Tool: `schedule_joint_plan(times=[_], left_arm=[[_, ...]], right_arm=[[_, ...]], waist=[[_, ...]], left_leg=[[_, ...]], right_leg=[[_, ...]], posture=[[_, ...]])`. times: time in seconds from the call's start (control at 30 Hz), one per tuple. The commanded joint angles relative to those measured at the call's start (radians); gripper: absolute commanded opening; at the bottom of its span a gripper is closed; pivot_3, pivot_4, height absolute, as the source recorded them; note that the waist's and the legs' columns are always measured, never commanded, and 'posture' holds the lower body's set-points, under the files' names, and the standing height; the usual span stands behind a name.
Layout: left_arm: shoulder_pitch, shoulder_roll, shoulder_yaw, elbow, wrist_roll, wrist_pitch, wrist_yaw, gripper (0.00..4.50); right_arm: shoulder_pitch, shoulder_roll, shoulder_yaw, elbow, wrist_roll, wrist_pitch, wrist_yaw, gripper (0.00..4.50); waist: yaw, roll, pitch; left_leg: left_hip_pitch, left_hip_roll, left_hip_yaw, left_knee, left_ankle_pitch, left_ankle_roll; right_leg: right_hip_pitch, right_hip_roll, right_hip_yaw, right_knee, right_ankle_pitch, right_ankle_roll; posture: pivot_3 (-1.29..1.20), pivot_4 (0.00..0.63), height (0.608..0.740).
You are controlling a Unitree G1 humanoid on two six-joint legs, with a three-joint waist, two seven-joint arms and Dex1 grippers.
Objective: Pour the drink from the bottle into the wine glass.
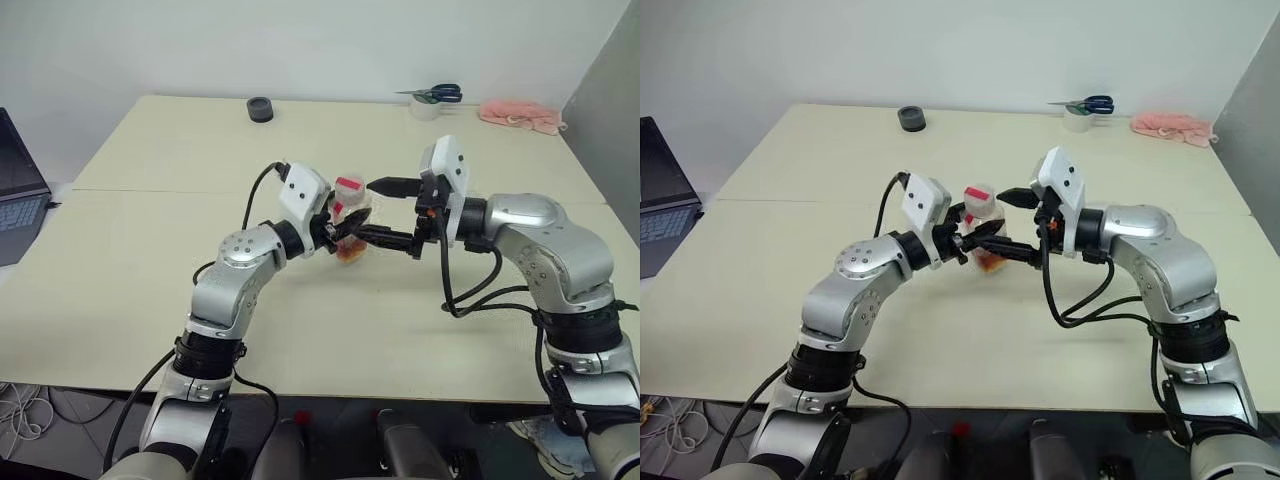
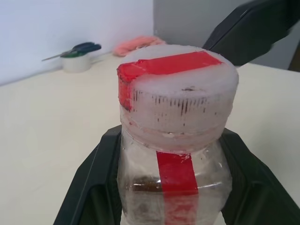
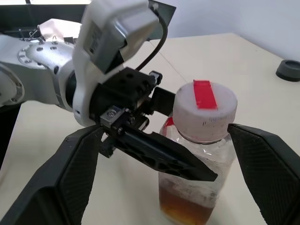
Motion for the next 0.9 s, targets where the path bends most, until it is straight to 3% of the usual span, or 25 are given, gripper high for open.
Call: schedule_joint_plan(times=[0.03,0.37,0.9], left_arm=[[-0.042,-0.007,0.006,-0.02,0.006,-0.036,0.008,2.14],[-0.051,-0.018,-0.004,-0.024,0.004,-0.04,-0.003,2.14],[-0.042,-0.026,-0.013,-0.047,0.001,-0.034,0.001,2.14]], right_arm=[[-0.02,0.032,-0.045,-0.072,0.03,0.065,-0.098,4.5],[-0.038,0.134,0.026,-0.082,-0.04,0.105,-0.28,4.5],[-0.108,0.248,0.059,0.094,-0.183,-0.013,-0.394,4.5]], waist=[[0.0,0.0,0.0],[-0.001,0.0,0.0],[-0.002,0.0,0.0]], left_leg=[[0.0,0.0,0.0,0.0,0.0,0.0],[0.0,0.0,0.0,0.0,0.0,0.0],[0.0,0.0,0.0,0.0,0.0,0.0]], right_leg=[[0.0,0.0,0.0,0.0,0.0,0.0],[0.0,0.0,0.0,0.0,0.0,0.0],[0.0,0.0,0.0,0.0,0.0,0.0]], posture=[[0.0,0.15,0.74],[0.0,0.15,0.74],[0.0,0.15,0.74]])
